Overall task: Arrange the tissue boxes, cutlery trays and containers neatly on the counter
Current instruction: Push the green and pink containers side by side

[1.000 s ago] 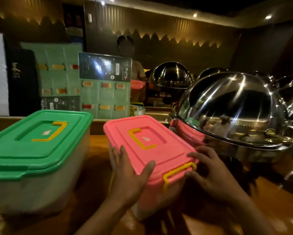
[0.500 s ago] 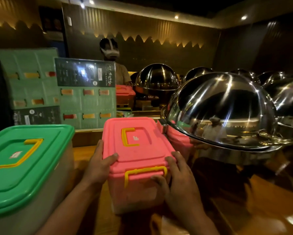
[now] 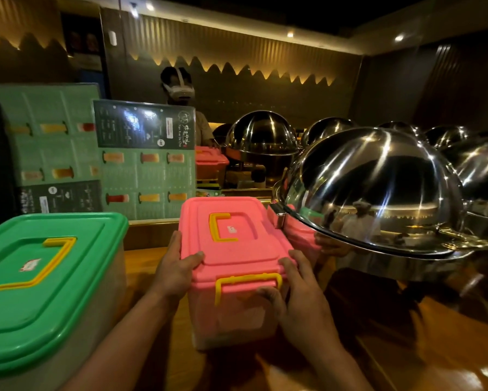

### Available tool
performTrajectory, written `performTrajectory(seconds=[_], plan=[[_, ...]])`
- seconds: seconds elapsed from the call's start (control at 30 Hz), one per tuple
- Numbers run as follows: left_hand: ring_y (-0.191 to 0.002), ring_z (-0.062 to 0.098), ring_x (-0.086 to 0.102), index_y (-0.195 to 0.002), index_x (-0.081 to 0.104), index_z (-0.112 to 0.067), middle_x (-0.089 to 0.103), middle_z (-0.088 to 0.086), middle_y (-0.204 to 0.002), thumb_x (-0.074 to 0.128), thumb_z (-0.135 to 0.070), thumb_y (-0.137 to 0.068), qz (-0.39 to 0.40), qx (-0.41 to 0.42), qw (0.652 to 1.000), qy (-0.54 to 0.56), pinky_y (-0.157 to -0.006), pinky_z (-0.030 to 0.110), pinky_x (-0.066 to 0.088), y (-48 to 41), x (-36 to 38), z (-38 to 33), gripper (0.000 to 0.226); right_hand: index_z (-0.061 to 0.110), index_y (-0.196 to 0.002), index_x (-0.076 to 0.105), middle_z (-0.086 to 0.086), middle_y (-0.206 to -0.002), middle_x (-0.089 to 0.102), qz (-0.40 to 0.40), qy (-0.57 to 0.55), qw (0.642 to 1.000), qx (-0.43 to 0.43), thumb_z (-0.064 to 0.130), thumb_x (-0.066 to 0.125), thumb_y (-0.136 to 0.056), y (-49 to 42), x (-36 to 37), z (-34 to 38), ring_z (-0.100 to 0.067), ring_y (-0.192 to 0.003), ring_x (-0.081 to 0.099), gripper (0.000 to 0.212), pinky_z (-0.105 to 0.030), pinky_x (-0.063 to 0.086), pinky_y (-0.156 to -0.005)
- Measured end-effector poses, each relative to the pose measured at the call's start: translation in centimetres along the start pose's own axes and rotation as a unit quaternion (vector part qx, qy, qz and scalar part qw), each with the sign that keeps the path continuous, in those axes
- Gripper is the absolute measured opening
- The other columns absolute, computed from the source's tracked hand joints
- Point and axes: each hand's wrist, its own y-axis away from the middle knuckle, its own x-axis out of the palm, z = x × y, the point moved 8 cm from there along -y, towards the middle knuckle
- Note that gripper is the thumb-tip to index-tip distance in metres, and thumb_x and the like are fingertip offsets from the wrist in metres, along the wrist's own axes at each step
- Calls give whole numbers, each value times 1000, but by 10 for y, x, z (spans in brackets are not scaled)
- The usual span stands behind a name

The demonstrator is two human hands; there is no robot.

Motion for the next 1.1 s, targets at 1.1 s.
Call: performTrajectory(seconds=[1.1], plan=[[-122,13,56,-131,61,-26,62,-5,-132,71,-47,-85,-44,163,858,-485,-101,32,45,140,-158,-155,51,24,-120,62,4,-117,57,62,-86,981,-160,53,59,-83,37,33,205,-13,-109,55,47,-33,46,-93]])
